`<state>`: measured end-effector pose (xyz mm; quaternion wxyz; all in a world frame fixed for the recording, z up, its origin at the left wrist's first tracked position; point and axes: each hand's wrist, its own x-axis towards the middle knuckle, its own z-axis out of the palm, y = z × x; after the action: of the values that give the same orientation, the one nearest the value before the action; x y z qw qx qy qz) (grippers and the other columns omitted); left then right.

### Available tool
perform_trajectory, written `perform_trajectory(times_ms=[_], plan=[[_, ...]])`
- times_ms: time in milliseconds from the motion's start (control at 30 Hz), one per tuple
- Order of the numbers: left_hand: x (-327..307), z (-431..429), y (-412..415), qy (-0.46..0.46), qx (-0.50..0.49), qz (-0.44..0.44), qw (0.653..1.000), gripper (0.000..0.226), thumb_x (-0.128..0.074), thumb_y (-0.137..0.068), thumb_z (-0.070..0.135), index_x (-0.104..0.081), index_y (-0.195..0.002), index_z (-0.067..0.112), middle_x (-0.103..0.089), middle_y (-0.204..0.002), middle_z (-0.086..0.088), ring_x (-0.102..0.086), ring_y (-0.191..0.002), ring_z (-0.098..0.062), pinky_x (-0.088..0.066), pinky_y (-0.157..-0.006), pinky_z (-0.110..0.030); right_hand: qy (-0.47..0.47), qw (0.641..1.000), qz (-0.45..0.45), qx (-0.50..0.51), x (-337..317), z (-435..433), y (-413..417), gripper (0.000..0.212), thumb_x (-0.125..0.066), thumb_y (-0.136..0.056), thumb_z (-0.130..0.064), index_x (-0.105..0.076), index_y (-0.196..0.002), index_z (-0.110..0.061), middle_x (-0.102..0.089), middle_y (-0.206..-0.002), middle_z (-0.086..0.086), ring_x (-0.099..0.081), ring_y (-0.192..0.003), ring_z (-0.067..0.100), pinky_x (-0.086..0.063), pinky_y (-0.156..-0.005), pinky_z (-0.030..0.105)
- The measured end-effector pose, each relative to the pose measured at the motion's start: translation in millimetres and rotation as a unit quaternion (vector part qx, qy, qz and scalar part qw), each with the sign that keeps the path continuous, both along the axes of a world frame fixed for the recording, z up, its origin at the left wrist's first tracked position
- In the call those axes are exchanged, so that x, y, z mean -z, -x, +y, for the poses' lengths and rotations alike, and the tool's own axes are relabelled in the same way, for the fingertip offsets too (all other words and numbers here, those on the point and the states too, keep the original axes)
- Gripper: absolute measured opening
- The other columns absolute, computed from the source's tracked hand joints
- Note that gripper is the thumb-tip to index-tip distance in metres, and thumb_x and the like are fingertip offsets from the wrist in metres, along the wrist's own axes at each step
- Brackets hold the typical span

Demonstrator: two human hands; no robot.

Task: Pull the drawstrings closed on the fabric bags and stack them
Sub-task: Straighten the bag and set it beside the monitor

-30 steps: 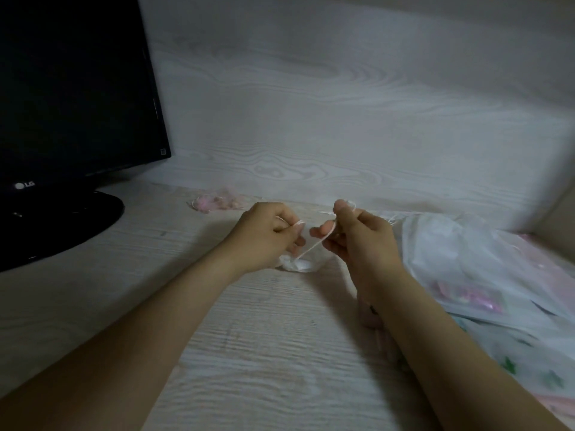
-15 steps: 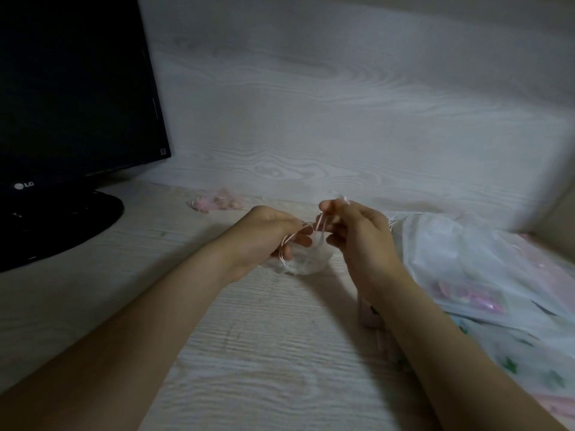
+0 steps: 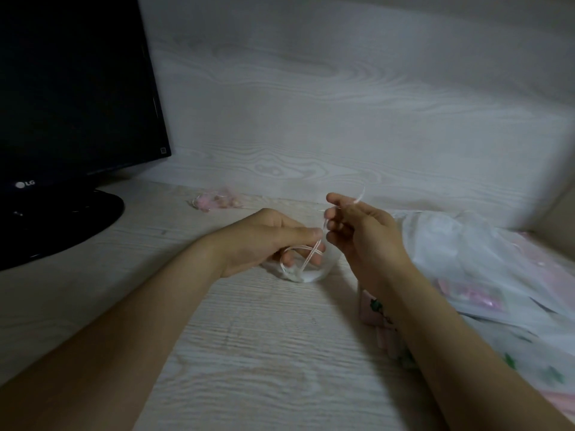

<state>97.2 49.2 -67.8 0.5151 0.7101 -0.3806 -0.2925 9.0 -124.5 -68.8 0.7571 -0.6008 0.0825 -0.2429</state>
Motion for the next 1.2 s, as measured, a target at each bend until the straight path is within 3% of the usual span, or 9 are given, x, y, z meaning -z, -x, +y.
perform_trajectory(times_ms=[100, 267, 400, 600, 700, 800, 967, 1067, 1200], plan=[[2, 0, -1, 0.012, -0.012, -0.022, 1.0, 0.022, -0.072, -0.099, 0.03, -0.082, -0.109, 0.013, -0.081, -0.093, 0.004, -0.053, -0.071, -0.01, -0.051, -0.073, -0.026, 0.076, 0.996, 0.032, 0.018, 2, 3, 0, 0.038, -0.065, -0.099, -0.006, -0.056, -0.135, -0.01, -0.078, -0.101, 0.011, -0.076, -0.087, 0.025, -0.063, -0.085, 0.039], [6, -1, -10, 0.052, -0.079, 0.029, 0.995, 0.021, -0.072, -0.101, 0.025, -0.082, -0.11, 0.01, -0.071, -0.075, 0.001, -0.052, -0.067, -0.011, -0.049, -0.061, -0.024, 0.242, 0.966, 0.049, 0.075, 7, 11, 1, 0.035, -0.064, -0.099, -0.014, -0.057, -0.131, -0.026, -0.073, -0.1, 0.011, -0.077, -0.08, 0.029, -0.062, -0.081, 0.055], [7, -2, -10, 0.061, -0.109, 0.044, 0.991, 0.021, -0.073, -0.099, 0.022, -0.082, -0.105, 0.004, -0.073, -0.078, -0.001, -0.05, -0.067, -0.012, -0.048, -0.059, -0.022, 0.269, 0.963, 0.026, 0.005, 2, 16, 7, 0.041, -0.065, -0.094, -0.005, -0.056, -0.128, -0.026, -0.063, -0.107, 0.011, -0.072, -0.068, 0.015, -0.061, -0.065, 0.031], [4, -5, -10, 0.09, -0.103, 0.08, 0.987, 0.026, -0.066, -0.1, 0.023, -0.078, -0.106, 0.0, -0.079, -0.099, -0.019, -0.063, -0.087, -0.03, -0.051, -0.084, -0.04, 0.491, 0.87, 0.005, 0.046, 14, 17, 1, 0.04, -0.087, -0.076, -0.04, -0.064, -0.107, -0.029, -0.068, -0.094, -0.01, -0.061, -0.067, 0.005, -0.043, -0.061, 0.017], [-1, -6, -9, 0.088, -0.131, 0.069, 0.985, 0.033, -0.056, -0.099, 0.019, -0.075, -0.107, -0.008, -0.076, -0.084, -0.012, -0.055, -0.068, -0.019, -0.046, -0.071, -0.033, 0.55, 0.827, -0.035, 0.107, 13, 13, -2, 0.014, -0.085, -0.084, -0.032, -0.077, -0.093, -0.025, -0.072, -0.08, -0.013, -0.062, -0.066, 0.001, -0.041, -0.061, 0.012], [1, -7, -11, 0.072, -0.141, 0.066, 0.985, 0.032, -0.057, -0.098, 0.018, -0.074, -0.106, -0.008, -0.075, -0.084, -0.01, -0.056, -0.069, -0.018, -0.048, -0.072, -0.032, 0.651, 0.746, -0.069, 0.119, 14, 10, -3, 0.002, -0.082, -0.088, -0.026, -0.082, -0.088, -0.024, -0.072, -0.075, -0.006, -0.061, -0.065, 0.009, -0.042, -0.061, 0.024], [2, -6, -5, 0.063, -0.179, 0.028, 0.981, 0.03, -0.07, -0.089, 0.009, -0.059, -0.117, 0.009, -0.072, -0.091, -0.008, -0.065, -0.077, -0.018, -0.053, -0.081, -0.036, 0.72, 0.683, -0.015, 0.121, 19, 5, -11, 0.016, -0.068, -0.09, -0.007, -0.074, -0.076, -0.011, -0.067, -0.071, 0.008, -0.062, -0.068, 0.029, -0.046, -0.062, 0.04], [5, -4, -6, 0.05, -0.22, -0.119, 0.967, 0.04, -0.08, -0.079, 0.009, -0.06, -0.111, 0.023, -0.065, -0.113, 0.0, -0.064, -0.085, -0.014, -0.054, -0.071, -0.028, 0.702, 0.7, 0.023, 0.129, 23, 6, -15, 0.018, -0.063, -0.089, 0.002, -0.069, -0.074, -0.007, -0.069, -0.074, 0.011, -0.062, -0.071, 0.032, -0.047, -0.063, 0.04], [12, -5, -12, 0.053, -0.243, -0.302, 0.92, 0.032, -0.082, -0.076, 0.002, -0.064, -0.082, 0.028, -0.061, -0.109, 0.004, -0.069, -0.074, -0.011, -0.051, -0.065, -0.024, 0.577, 0.808, 0.029, 0.116, 22, 13, -12, 0.017, -0.062, -0.098, -0.007, -0.078, -0.092, -0.009, -0.075, -0.083, -0.008, -0.058, -0.07, 0.006, -0.04, -0.062, 0.012]])
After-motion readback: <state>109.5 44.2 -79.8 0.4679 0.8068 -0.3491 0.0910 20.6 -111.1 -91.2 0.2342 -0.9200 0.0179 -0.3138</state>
